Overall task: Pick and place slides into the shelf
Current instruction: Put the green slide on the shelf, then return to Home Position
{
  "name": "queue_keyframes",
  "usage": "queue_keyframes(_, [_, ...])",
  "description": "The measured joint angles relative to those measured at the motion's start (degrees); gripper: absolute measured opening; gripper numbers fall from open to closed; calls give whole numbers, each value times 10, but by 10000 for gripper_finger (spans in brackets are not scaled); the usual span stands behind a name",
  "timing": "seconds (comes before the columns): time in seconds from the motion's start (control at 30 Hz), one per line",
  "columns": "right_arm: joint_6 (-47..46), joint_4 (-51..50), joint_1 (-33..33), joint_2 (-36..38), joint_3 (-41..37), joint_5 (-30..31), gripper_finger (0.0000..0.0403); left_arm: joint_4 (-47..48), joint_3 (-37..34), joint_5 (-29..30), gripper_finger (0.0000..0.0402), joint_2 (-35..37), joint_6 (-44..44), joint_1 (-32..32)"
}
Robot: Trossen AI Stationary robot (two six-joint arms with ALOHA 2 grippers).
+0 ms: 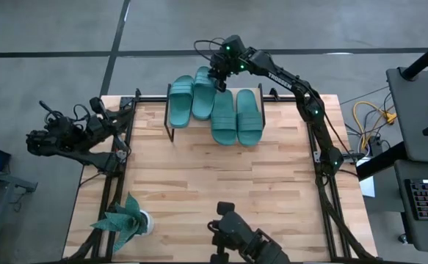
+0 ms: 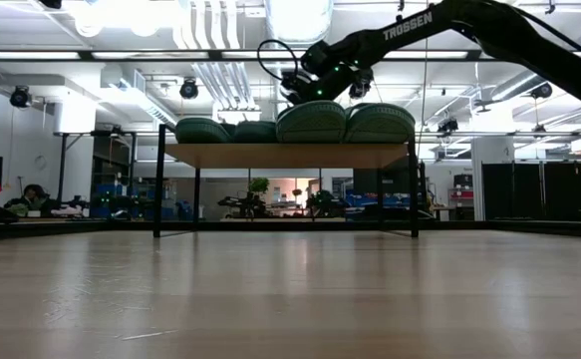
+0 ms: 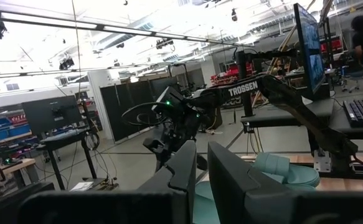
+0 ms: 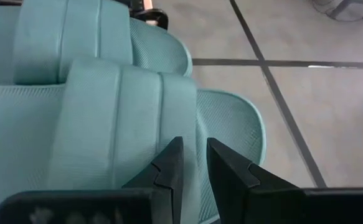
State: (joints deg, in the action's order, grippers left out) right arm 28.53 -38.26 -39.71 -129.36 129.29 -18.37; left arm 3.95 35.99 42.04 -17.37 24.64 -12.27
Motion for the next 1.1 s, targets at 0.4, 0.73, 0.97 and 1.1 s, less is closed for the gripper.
queue_keyframes(0.4, [13,-24,8,5,0,0,63,0,0,0,27,0,0,0])
queue_keyframes(0.73, [28,-64,17,21,0,0,63,0,0,0,27,0,0,0])
queue_keyframes(0.97, [29,-83,19,22,3,0,63,0,0,0,27,0,0,0])
queue_keyframes(1.1, [16,-86,21,30,21,-1,63,0,0,0,27,0,0,0])
